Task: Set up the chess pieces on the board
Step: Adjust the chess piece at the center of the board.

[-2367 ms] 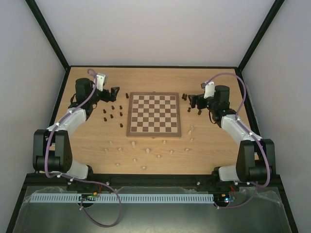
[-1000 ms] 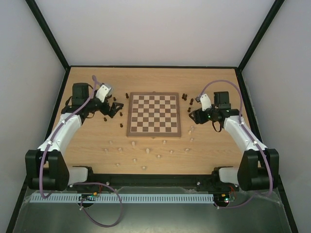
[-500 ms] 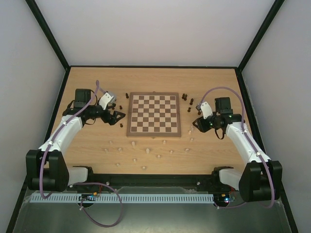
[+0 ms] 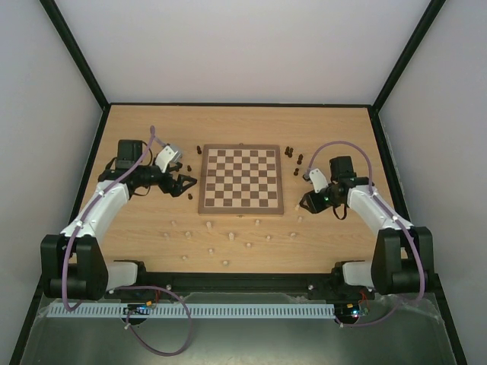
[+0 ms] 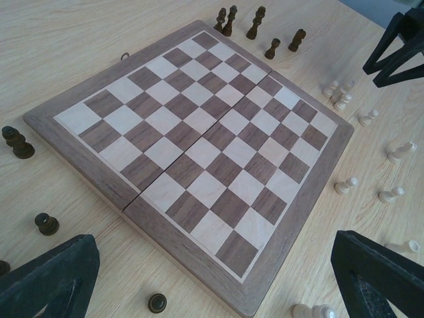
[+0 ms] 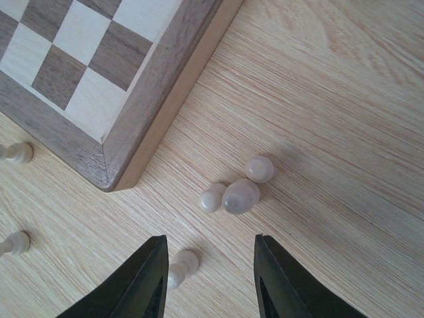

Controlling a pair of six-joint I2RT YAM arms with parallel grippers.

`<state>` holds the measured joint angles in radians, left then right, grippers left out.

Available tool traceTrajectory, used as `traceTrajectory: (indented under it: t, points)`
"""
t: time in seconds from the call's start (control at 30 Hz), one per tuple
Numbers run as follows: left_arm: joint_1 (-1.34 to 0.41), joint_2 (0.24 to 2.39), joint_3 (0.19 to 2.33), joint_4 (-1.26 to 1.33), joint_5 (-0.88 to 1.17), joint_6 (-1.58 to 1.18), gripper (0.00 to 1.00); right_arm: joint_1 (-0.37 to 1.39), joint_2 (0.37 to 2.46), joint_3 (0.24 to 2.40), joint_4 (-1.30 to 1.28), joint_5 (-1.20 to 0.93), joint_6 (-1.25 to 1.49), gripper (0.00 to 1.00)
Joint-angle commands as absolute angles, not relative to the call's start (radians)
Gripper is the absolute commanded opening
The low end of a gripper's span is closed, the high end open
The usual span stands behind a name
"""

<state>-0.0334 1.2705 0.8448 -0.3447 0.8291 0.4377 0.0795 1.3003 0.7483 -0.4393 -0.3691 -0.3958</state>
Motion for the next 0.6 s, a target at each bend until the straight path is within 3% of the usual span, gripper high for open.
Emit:
traceTrajectory:
  t: [0.0,0.57]
  points:
    - [-0.029,1.276,0.838,-0.333,0.866,0.457,0.99,0.077,1.323,0.737,-0.439,-0.373,-0.388,0.37]
    - [-0.029,1.274,0.830,-0.342,0.887,0.476,0.99,0.077,1.375,0.767,-0.419,-0.345,-0.380,0.34]
